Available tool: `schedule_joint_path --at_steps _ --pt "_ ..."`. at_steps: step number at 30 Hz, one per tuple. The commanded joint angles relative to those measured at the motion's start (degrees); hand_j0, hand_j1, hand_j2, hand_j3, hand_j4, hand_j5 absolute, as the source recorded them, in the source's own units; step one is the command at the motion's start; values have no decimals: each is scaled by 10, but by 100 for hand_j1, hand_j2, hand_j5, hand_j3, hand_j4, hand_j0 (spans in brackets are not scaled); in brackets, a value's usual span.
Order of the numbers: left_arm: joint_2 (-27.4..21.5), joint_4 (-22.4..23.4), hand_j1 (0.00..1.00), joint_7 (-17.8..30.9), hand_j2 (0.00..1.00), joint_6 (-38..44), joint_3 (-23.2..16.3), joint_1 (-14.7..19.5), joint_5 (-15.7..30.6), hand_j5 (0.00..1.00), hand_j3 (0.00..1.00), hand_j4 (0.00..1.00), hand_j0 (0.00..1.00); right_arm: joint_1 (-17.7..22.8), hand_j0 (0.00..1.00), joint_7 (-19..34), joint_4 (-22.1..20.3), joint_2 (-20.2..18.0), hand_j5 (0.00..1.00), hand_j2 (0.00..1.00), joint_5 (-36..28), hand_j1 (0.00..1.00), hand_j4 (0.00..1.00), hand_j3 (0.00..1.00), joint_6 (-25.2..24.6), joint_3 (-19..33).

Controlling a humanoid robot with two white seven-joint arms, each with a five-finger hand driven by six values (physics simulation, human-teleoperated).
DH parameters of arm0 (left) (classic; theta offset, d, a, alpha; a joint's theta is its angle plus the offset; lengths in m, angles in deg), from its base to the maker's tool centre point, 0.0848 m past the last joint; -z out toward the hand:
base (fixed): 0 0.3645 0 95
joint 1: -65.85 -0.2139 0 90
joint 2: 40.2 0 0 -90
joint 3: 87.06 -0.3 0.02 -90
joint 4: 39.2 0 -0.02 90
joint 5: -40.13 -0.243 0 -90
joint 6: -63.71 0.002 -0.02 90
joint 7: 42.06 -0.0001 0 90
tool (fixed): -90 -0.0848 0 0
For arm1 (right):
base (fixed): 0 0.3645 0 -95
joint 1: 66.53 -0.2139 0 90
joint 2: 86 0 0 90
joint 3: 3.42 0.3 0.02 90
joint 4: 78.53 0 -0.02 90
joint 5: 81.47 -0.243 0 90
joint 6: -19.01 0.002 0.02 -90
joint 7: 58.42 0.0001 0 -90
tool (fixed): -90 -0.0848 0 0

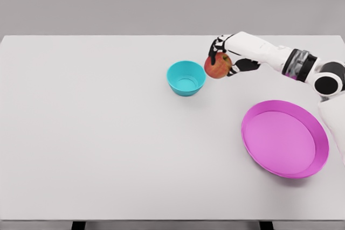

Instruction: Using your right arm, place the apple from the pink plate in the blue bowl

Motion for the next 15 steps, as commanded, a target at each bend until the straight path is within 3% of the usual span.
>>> schedule_joint_path --at_steps 1,15 --pt "0 0 100 0 100 0 0 0 0 100 100 100 100 -1 35 -1 6 12 35 35 -1 35 35 35 -2 -6" --pt "0 0 100 0 100 0 0 0 0 100 100 100 100 -42 35 -1 44 48 35 35 23 35 35 35 -2 -43"
